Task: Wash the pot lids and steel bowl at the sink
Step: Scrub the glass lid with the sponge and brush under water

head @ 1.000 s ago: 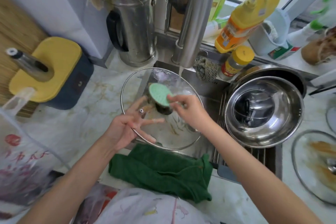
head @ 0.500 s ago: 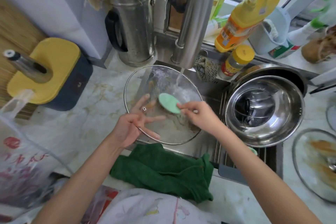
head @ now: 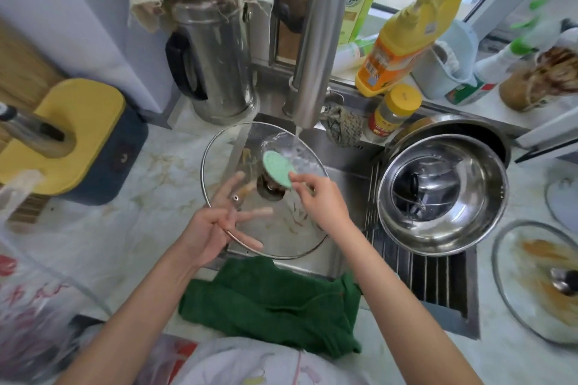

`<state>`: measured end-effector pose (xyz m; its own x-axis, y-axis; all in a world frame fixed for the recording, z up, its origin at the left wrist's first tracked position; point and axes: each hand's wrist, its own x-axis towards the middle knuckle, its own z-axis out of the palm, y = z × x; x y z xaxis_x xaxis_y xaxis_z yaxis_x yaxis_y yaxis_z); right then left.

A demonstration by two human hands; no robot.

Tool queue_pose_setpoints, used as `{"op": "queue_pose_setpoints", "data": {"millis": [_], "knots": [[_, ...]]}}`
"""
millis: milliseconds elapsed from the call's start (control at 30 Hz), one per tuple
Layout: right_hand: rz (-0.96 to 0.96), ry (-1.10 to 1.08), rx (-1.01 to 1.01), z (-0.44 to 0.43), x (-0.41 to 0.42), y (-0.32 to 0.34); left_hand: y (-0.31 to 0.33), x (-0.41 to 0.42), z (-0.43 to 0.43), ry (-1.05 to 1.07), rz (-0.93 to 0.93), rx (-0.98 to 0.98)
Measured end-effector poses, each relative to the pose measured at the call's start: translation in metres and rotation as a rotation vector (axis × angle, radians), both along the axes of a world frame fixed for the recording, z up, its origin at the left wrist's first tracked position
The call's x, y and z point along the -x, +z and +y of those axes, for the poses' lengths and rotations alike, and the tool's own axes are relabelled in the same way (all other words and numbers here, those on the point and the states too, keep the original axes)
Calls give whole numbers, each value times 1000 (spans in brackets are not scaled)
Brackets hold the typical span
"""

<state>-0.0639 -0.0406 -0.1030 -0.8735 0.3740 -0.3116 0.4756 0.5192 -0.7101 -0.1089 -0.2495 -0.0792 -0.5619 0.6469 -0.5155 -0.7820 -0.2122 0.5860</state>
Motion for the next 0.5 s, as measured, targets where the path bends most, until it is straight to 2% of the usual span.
{"op": "queue_pose_setpoints", "data": {"millis": [100, 200, 267, 333, 433, 500], "knots": [[50, -152, 11, 1, 21, -5, 1, -5, 6, -52, 23, 38], [83, 0, 292, -29, 10, 4, 2, -3, 9, -60, 52, 60], [67, 147, 369, -35, -8, 6, 2, 0, 7, -38, 43, 49], [66, 174, 271, -22, -9, 1, 4, 2, 3, -43, 52, 33], [121, 1, -9, 7, 16, -8, 8, -1, 5, -74, 55, 21], [125, -42, -97, 21, 29, -9, 9, -1, 8, -65, 36, 11]]}}
